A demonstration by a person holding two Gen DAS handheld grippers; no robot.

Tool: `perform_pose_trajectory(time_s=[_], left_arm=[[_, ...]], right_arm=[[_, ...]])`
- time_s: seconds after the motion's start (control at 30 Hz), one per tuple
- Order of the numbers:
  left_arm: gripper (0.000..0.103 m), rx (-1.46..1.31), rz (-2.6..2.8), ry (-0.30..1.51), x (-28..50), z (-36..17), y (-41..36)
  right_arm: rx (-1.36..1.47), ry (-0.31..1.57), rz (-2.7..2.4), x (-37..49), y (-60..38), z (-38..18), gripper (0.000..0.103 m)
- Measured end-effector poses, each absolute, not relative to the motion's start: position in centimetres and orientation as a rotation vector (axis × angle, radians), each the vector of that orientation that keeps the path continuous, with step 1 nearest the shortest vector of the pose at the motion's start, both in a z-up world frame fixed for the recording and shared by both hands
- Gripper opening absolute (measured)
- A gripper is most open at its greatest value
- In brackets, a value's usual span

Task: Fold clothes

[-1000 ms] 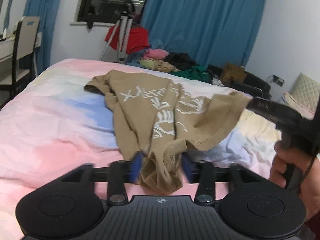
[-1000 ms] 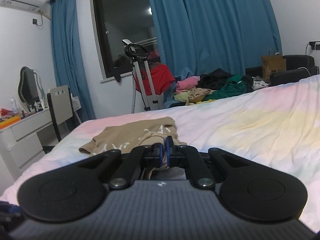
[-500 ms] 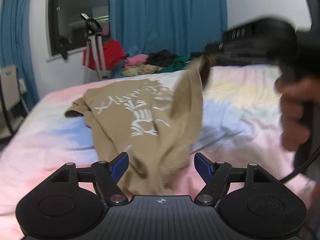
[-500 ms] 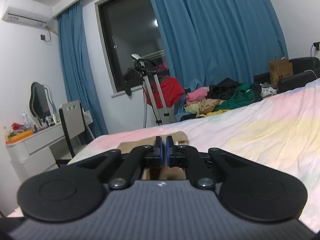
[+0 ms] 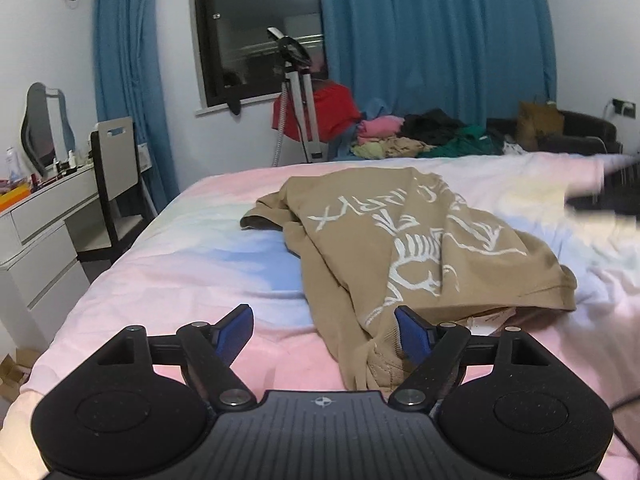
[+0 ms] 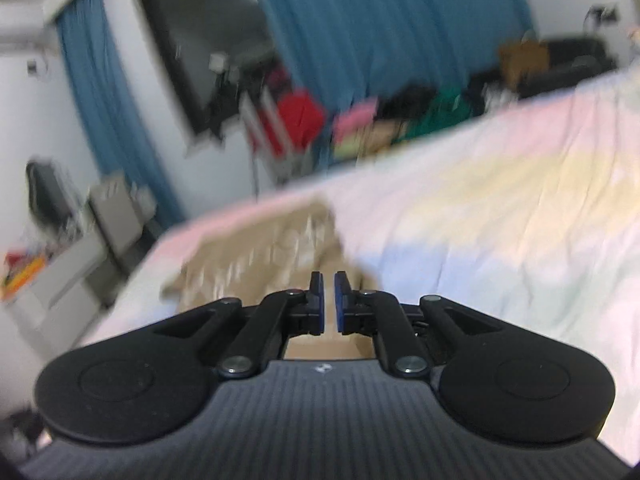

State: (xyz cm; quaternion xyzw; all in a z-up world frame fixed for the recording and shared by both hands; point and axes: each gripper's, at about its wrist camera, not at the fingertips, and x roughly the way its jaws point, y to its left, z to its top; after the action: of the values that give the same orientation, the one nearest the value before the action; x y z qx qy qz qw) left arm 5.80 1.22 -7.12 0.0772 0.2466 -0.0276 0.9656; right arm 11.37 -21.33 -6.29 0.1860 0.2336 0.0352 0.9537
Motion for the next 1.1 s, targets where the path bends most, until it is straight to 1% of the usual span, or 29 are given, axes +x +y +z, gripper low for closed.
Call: perform_pose_trajectory(time_s=[0.03, 0.07, 0.1, 0.13, 0.17, 0.2, 0.27, 0.3, 0.37, 0.5, 0.53, 0.6, 0.67, 0.73, 0.87, 0.97, 1.1], left_arm=[[0.079, 0.149, -0.060, 0.505, 5.8, -7.0, 1.3], [0.079, 0.143, -0.063, 0.511, 5.7, -7.0, 1.3], [0.079, 0.141, -0.075, 0.520, 5.7, -7.0, 1.3], [0.079, 0.141, -0.089, 0.530, 5.7, -7.1, 1.3], [0.079, 0.140, -0.103, 0.539, 5.8, -7.2, 1.2], [0.078, 0.153, -0.123, 0.554, 5.9, -7.4, 1.0], [0.072, 0.189, -0.171, 0.587, 6.2, -8.0, 0.5], [0.070, 0.219, -0.192, 0.596, 6.2, -8.4, 0.0], [0.061, 0.287, -0.225, 0.594, 6.2, -9.0, -0.9], [0.054, 0.457, -0.293, 0.518, 5.0, -9.8, -3.2], [0.051, 0.501, -0.303, 0.498, 4.7, -10.1, -3.8], [0.041, 0.571, -0.314, 0.474, 4.3, -10.7, -4.7], [0.016, 0.546, -0.305, 0.475, 4.6, -10.5, -4.5], [0.014, 0.487, -0.291, 0.466, 4.9, -10.0, -3.9], [0.013, 0.285, -0.259, 0.383, 4.6, -7.3, -1.6], [0.013, 0.151, -0.250, 0.315, 3.8, -5.3, -0.1], [0.013, 0.086, -0.232, 0.286, 3.3, -4.1, 0.8]], right_arm=[[0.353, 0.514, 0.086, 11.3, -21.0, -6.6, 0.012], [0.321, 0.545, 0.097, 11.2, -20.5, -6.8, 0.019], [0.292, 0.558, 0.104, 10.9, -20.1, -6.9, 0.029], [0.264, 0.560, 0.110, 10.6, -19.6, -6.8, 0.055], [0.244, 0.554, 0.115, 10.3, -19.3, -6.6, 0.075], [0.227, 0.541, 0.120, 9.9, -19.0, -6.4, 0.077], [0.185, 0.546, 0.125, 9.6, -18.2, -6.5, 0.075], [0.162, 0.559, 0.122, 9.5, -17.9, -6.7, 0.075], [0.123, 0.591, 0.103, 9.5, -17.5, -7.2, 0.075], [0.120, 0.609, 0.060, 9.6, -17.9, -7.5, 0.075], [0.137, 0.602, 0.046, 9.6, -18.3, -7.5, 0.075], [0.169, 0.592, 0.020, 9.6, -18.9, -7.4, 0.075], [0.198, 0.589, 0.003, 9.6, -19.4, -7.4, 0.075], [0.224, 0.599, 0.006, 9.7, -19.8, -7.6, 0.075], [0.219, 0.590, 0.047, 9.6, -19.2, -7.3, 0.075], [0.151, 0.520, 0.103, 8.8, -17.9, -6.5, 0.075], [0.003, 0.443, 0.168, 8.1, -15.3, -6.2, 0.076]])
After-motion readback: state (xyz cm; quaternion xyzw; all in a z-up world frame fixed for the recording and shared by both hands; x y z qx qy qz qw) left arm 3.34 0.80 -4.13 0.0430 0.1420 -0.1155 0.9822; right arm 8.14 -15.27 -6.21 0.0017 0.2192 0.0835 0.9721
